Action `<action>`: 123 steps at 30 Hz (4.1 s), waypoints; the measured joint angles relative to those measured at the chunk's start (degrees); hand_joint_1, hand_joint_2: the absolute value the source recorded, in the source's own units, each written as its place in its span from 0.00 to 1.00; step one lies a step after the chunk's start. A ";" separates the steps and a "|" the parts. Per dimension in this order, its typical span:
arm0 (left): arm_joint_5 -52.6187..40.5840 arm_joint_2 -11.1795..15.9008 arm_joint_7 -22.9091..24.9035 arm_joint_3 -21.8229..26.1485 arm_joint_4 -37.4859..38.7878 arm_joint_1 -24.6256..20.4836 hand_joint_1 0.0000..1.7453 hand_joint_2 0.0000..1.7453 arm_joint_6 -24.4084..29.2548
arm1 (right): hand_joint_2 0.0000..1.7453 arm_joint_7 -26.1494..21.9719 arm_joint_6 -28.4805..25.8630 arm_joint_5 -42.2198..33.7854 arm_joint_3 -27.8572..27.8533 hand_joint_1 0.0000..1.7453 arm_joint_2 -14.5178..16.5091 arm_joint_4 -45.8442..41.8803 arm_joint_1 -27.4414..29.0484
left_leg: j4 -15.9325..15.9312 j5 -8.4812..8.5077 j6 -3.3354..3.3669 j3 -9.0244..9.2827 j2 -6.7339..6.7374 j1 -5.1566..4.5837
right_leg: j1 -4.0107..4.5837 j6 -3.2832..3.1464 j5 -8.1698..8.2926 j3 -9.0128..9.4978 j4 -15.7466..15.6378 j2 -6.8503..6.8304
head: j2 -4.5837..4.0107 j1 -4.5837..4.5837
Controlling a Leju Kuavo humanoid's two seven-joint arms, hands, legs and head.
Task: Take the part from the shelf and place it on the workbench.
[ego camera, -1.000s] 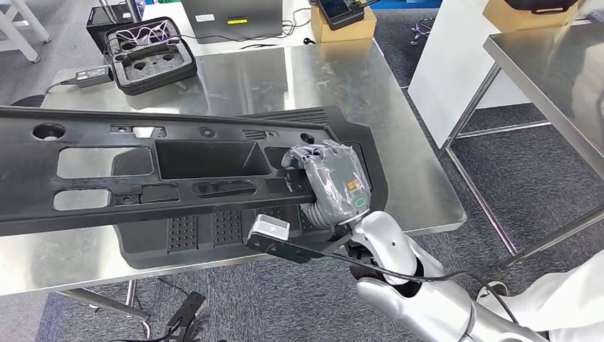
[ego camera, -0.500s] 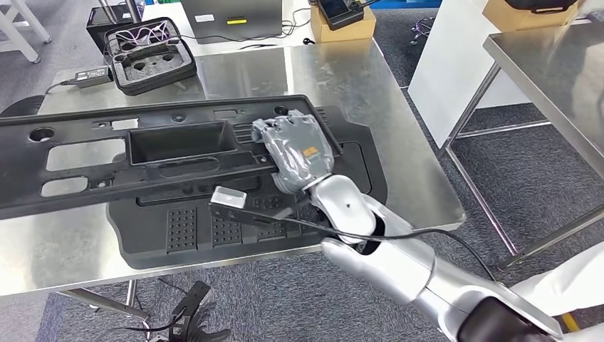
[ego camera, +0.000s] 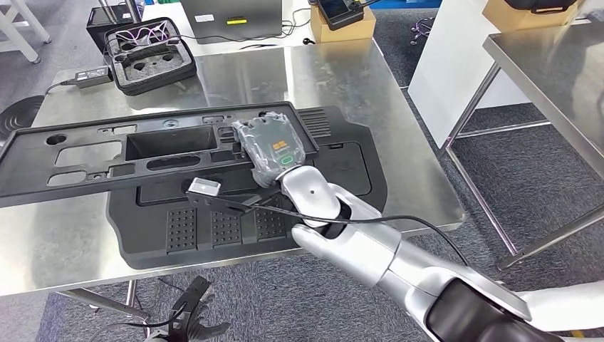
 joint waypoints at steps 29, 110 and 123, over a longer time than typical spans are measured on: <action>2.99 0.11 7.81 0.11 0.27 4.70 0.00 1.00 -4.86 | 0.75 3.66 -1.26 1.68 3.55 0.75 6.20 24.20 -4.53 | -0.01 0.01 -0.01 0.05 0.05 0.00 | 0.00 -0.01 0.00 0.00 -0.01 0.06 | -0.01 0.03; 1.29 0.46 5.71 0.25 0.21 4.49 0.00 1.00 -2.84 | 0.00 -2.58 15.05 -30.13 2.15 0.00 3.82 19.98 -6.30 | -0.04 0.04 -0.07 0.24 0.15 0.03 | 0.00 -0.08 0.05 0.12 -0.01 0.10 | 0.00 0.07; 1.32 0.45 4.61 0.44 0.21 4.97 0.00 1.00 -2.19 | 0.00 -0.37 -0.61 -29.71 1.50 0.00 0.96 14.50 -5.53 | -0.02 0.04 -0.07 0.25 0.17 0.01 | -0.01 -0.08 0.05 0.10 -0.03 0.11 | 0.00 0.04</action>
